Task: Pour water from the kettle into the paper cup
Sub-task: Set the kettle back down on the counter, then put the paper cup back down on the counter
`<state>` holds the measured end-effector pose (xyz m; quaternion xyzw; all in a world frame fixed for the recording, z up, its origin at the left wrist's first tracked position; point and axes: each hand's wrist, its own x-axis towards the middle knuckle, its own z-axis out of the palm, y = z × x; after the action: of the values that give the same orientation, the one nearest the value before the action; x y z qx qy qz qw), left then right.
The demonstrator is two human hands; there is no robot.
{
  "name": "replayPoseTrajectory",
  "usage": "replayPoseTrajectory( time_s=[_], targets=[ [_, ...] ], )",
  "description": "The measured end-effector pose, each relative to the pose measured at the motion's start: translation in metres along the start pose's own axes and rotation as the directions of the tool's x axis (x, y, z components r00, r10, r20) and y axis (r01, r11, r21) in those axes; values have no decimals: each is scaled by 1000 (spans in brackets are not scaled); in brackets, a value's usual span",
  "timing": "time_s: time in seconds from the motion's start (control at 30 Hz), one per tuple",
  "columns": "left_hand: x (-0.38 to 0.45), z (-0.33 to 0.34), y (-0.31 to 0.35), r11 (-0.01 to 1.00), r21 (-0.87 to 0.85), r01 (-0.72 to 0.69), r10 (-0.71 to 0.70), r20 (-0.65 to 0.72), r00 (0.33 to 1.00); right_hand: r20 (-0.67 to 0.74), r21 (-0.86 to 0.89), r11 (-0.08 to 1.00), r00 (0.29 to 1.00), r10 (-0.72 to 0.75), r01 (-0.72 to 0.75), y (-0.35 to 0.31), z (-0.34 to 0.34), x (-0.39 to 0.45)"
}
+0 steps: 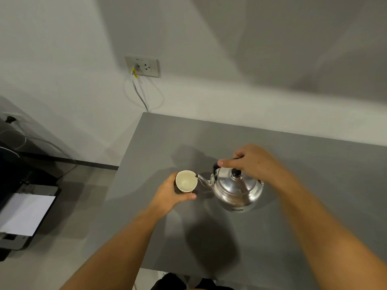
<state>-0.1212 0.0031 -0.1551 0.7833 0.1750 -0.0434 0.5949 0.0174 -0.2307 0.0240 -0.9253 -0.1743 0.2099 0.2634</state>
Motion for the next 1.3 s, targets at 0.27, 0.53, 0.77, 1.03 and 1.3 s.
replayPoseTrajectory(
  time_s=[0.27,0.53,0.77,1.03,1.3],
  targets=[
    [6,-19,20,989,144,32,-7,-166,986,-54,36,999,999,5,-3,21,-21,-4],
    [64,-27,37,957,267,110,-59,-194,979,-152,123,991,985,80,-62,37,-47,24],
    [115,-27,58,945,316,81,-29,-165,986,-234,169,983,966,105,-66,39,-72,88],
    [150,-26,70,923,381,48,9,-149,989,-200,230,970,971,128,-80,55,-71,173],
    [169,-29,74,932,359,51,2,-146,989,-221,263,961,965,142,-82,71,-69,218]
  ],
)
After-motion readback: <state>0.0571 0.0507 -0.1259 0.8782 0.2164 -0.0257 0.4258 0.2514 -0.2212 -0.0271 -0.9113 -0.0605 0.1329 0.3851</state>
